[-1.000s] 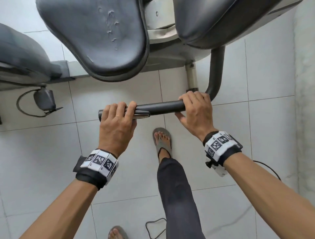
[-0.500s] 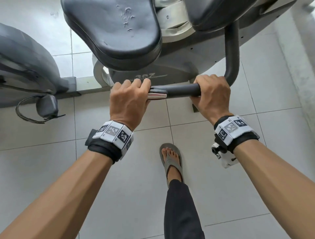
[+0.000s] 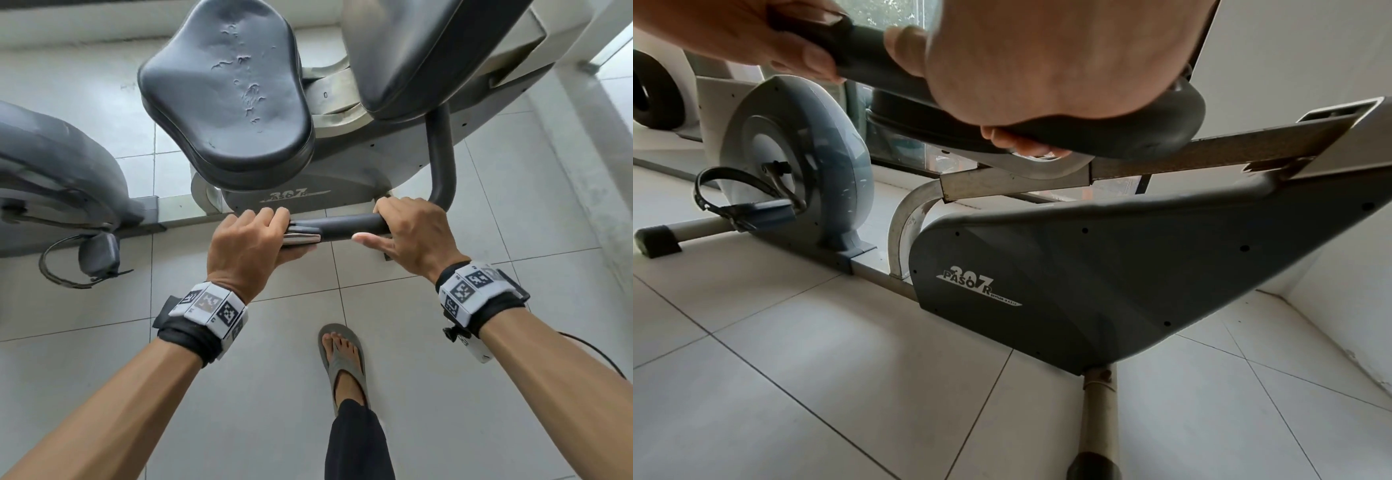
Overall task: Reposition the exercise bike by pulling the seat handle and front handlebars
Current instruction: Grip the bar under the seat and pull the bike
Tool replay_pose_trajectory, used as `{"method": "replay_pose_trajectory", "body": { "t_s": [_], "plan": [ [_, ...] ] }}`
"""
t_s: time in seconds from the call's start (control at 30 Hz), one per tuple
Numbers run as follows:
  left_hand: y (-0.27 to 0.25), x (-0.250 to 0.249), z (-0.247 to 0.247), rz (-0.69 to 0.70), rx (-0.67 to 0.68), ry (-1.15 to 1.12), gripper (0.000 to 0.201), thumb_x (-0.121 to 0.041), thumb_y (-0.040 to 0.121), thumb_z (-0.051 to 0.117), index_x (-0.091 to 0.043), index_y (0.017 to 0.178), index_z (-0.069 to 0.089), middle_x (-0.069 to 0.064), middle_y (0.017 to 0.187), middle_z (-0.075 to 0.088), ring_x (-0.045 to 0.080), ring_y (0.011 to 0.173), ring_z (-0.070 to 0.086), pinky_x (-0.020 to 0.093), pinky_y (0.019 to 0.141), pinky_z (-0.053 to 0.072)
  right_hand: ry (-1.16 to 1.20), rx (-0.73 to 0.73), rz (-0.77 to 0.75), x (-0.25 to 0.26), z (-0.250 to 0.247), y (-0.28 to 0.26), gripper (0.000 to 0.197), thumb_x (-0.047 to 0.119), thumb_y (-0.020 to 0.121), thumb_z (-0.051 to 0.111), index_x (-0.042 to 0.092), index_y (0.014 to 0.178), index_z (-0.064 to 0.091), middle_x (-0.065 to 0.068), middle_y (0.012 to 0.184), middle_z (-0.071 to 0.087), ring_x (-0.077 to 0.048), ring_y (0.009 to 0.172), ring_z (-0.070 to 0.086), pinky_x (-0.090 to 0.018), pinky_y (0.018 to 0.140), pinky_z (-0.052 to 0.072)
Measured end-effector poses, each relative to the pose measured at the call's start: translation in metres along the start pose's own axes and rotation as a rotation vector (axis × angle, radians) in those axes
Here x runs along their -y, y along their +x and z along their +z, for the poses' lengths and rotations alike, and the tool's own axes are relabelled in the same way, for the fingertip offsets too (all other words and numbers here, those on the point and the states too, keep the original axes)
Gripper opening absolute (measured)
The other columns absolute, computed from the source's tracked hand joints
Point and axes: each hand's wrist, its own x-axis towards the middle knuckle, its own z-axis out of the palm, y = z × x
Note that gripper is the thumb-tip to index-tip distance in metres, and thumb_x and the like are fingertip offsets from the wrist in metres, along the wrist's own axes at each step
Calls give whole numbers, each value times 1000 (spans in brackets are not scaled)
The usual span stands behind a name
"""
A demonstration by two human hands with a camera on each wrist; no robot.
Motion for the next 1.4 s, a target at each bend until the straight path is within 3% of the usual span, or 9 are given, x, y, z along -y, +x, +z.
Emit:
{"method": "replay_pose_trajectory", "body": {
  "t_s": [0.17,0.5,0.7,0.8,0.93,1.03,1.27,1.37,1.4],
  "plan": [
    [1,0,9,25,-68,11,61,-74,92,41,-17,77,56,2,63,56,26,56,55,37,51,44,-39,-23,-73,-7,7,7,76,80,93,24,12,72,51,-4,54,53,-23,42,48,-23,48,28],
    [17,0,23,35,-176,41,63,-75,91,39,-18,69,53,0,57,52,25,51,53,33,49,41,-59,-72,-182,-29,17,29,80,83,91,23,13,64,51,-3,46,51,-23,36,45,-25,42,37],
    [73,0,42,-2,-193,3,65,-74,93,33,-18,71,56,0,58,56,25,51,54,33,50,42,-94,-29,-181,-76,30,80,90,87,89,17,9,68,57,-7,51,57,-28,42,52,-31,45,45],
    [111,2,56,-25,-191,18,66,-74,93,28,-18,72,56,-1,59,57,25,53,56,32,52,40,-81,-43,-195,-105,37,116,89,86,89,18,9,69,57,-8,52,57,-29,43,53,-30,45,42],
    [159,3,78,-66,-183,24,65,-75,92,30,-19,73,57,-1,62,59,25,54,56,32,53,39,-61,-51,-215,-143,43,163,83,84,90,20,11,69,54,-7,53,56,-23,44,44,-24,52,26],
    [192,5,87,-115,-167,29,65,-75,92,32,-19,73,57,-1,61,58,25,53,56,33,53,39,-33,-3,-217,-164,46,197,83,84,90,19,11,72,53,-7,56,57,-23,48,43,-25,53,26],
    [222,7,74,-201,72,-62,54,-68,93,38,-18,81,55,0,70,58,26,63,55,36,59,41,31,228,-80,-171,29,222,71,81,91,18,16,86,45,-6,76,52,-24,68,44,-38,67,43],
    [219,11,49,-189,274,-180,38,-51,91,51,-19,109,57,1,95,62,26,87,58,36,78,44,4,350,64,-148,6,210,67,71,97,25,13,113,54,-7,104,59,-28,94,53,-42,90,46],
    [215,14,38,-191,362,-241,45,-46,89,55,-19,124,53,1,106,60,26,96,56,36,88,44,-17,398,105,-137,-5,206,66,66,98,25,12,126,51,-11,119,58,-32,110,53,-45,101,44]
  ]
}}
